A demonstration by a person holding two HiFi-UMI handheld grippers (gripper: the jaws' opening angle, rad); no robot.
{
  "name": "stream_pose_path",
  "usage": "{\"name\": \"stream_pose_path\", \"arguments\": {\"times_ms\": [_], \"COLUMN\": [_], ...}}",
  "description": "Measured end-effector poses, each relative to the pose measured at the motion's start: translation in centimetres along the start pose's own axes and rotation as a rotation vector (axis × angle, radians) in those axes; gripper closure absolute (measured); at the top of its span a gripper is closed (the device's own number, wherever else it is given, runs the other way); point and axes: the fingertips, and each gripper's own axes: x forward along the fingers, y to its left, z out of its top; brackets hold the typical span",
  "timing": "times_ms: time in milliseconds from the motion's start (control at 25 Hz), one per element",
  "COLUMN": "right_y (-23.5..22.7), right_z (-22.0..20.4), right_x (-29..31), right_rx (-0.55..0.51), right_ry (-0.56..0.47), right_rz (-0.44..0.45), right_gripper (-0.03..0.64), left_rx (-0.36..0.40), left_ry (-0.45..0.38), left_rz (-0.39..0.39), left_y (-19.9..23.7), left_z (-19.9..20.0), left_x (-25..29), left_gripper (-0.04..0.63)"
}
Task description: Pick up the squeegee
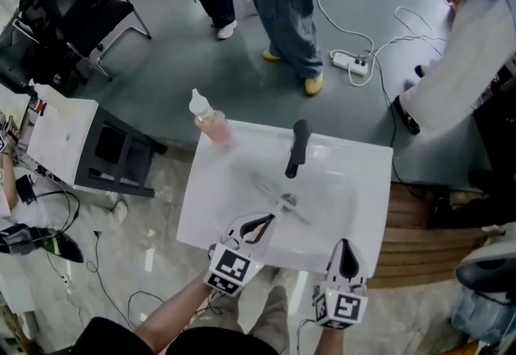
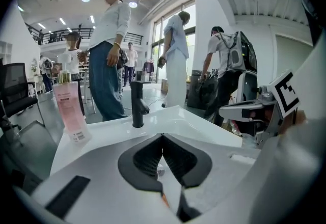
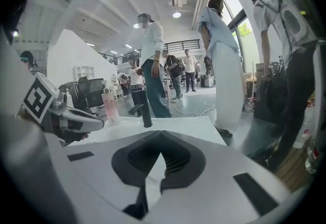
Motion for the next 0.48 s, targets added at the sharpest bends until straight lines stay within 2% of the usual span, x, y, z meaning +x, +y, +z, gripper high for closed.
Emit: {"name": "stream_pose_path", "arguments": {"times_ms": [240,440,480], "right_y": [-0.5,-1.2,-1.2], "right_z": [-2.0,-3.0,-3.2], "right_x": [2.4,3.4,3.5], "right_rx": [0.004,0.015,0.015], "right_ry": [0.037,0.054,0.055], "right_rz": [0.037,0.043,0.046], "right_gripper": [0.618,0.618,0.618], "left_rx": [-0.025,-0.04,-0.04], "left_ry": [0.066,0.193,0.223], "left_rz": [0.016,0.01,0.007], "left_y": [1.2,1.6,1.6], "left_z": [-3.0,-6.4,-7.1], "left_x": [2.8,4.6,5.0], "left_gripper": [0.592,0.587,0.565]}}
